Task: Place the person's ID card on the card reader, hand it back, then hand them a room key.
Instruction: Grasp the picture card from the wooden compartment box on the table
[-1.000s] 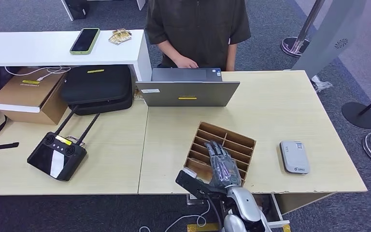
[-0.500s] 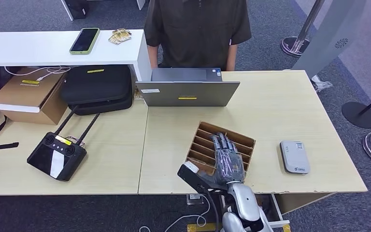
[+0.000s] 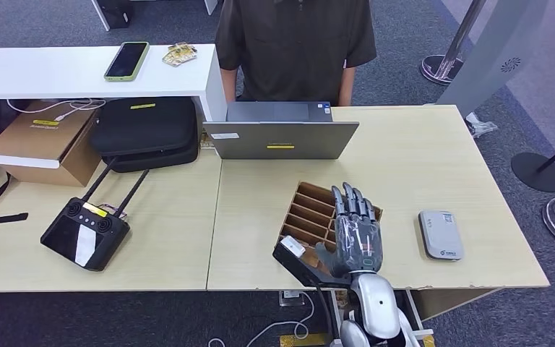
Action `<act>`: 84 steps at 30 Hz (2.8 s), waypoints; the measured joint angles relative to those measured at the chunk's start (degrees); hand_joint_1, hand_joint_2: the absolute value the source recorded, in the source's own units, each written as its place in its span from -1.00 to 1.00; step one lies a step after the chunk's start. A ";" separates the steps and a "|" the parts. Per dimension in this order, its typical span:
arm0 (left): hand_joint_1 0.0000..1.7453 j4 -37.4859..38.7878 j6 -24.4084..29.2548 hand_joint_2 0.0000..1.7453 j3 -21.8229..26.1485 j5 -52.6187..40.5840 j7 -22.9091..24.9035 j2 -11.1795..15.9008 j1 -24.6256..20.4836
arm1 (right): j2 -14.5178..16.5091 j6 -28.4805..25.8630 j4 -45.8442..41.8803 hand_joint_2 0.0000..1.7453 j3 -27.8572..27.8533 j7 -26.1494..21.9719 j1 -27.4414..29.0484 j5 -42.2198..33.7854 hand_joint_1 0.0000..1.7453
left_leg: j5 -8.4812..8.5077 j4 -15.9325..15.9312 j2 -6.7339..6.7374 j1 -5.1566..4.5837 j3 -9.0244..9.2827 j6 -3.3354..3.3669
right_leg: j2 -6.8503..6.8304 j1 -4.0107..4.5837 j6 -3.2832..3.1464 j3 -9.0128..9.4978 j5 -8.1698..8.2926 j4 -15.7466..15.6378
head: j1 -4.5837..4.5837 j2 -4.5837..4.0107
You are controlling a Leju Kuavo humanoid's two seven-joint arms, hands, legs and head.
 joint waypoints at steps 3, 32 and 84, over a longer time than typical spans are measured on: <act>-1.00 -0.11 -0.05 -1.00 -0.02 0.20 0.30 0.01 -0.02 | -0.34 4.07 -1.29 1.00 0.43 -1.08 0.49 -4.85 -1.00 | 0.00 0.00 0.00 0.00 -0.01 0.00 | 0.00 0.00 0.00 -0.01 0.00 0.00 | 0.00 0.00; -1.00 -0.28 0.41 -1.00 -0.02 2.67 -0.64 0.14 0.18 | -7.30 6.04 -3.13 1.00 4.84 0.85 2.46 -10.98 -1.00 | 0.00 0.00 -0.01 0.00 -0.02 0.00 | -0.01 0.00 0.00 0.00 0.00 0.00 | 0.00 0.00; -1.00 -1.06 1.91 -1.00 -3.74 2.23 1.19 -0.04 -0.46 | -1.13 7.85 6.73 1.00 6.25 -0.86 -2.94 -12.11 0.93 | 0.00 0.00 0.00 0.01 -0.02 -0.01 | -0.01 0.01 -0.01 0.00 -0.01 0.02 | 0.00 0.00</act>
